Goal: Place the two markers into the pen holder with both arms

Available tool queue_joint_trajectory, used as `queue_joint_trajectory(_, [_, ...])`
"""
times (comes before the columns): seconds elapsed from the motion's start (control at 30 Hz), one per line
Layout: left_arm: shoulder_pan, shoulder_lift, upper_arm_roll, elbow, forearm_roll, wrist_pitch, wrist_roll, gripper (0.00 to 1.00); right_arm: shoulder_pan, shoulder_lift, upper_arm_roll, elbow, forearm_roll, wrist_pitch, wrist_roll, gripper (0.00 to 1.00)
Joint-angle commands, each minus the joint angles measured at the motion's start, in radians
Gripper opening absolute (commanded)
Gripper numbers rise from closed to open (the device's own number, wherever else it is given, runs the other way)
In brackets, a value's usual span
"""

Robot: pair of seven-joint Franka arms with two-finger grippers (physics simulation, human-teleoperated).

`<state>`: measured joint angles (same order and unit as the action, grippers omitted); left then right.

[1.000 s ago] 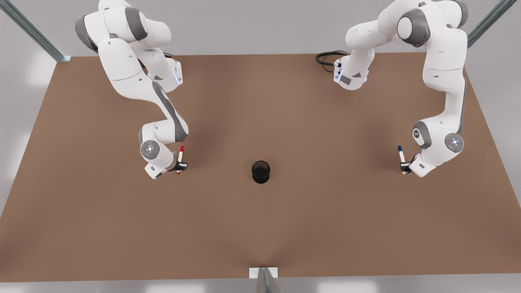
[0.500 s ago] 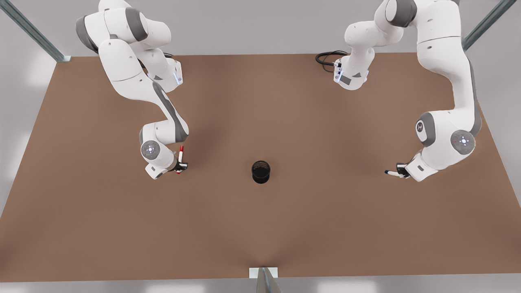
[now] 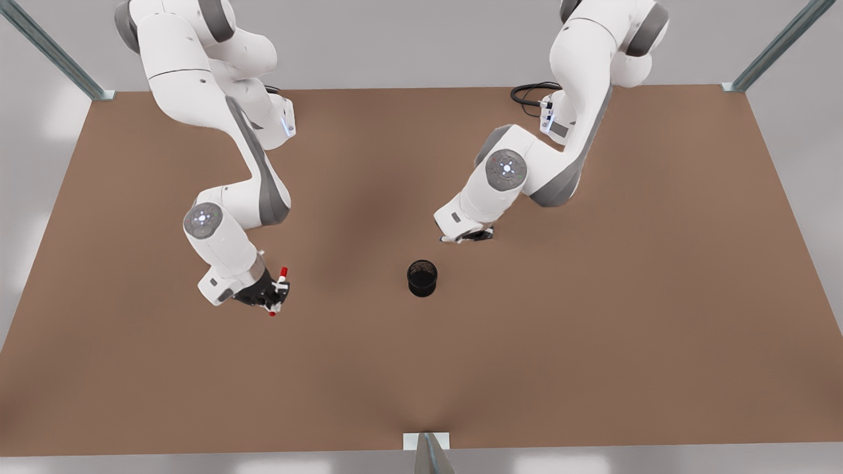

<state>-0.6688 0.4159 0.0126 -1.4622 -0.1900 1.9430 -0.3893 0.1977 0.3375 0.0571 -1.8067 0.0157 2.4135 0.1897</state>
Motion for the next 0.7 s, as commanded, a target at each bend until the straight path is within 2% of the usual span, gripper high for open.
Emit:
queue_joint_trajectory(0.0, [-0.028, 0.023, 0.003, 0.009, -0.022, 0.186, -0.882, 0.21, 0.002, 0.000, 0.010, 0.027, -0.011, -0.059, -0.029, 0.24])
queue_joint_trajectory(0.07, [-0.021, 0.078, 0.026, 0.066, -0.020, 0.215, -0.885, 0.21, 0.003, 0.008, 0.027, 0.089, -0.011, -0.059, -0.029, 0.24])
queue_joint_trajectory(0.33, [-0.061, 0.139, 0.043, 0.056, 0.052, 0.267, -0.870, 0.21, -0.003, 0.058, 0.155, 0.202, -0.007, -0.040, -0.012, 0.24])
queue_joint_trajectory(0.5, [-0.074, 0.156, 0.043, 0.049, 0.072, 0.208, -0.841, 0.21, 0.042, 0.106, 0.199, 0.254, -0.007, 0.039, 0.047, 0.24])
queue_joint_trajectory(0.67, [-0.069, 0.155, 0.046, 0.048, 0.092, 0.162, -0.818, 0.21, 0.075, 0.123, 0.202, 0.264, -0.010, 0.076, 0.074, 0.24])
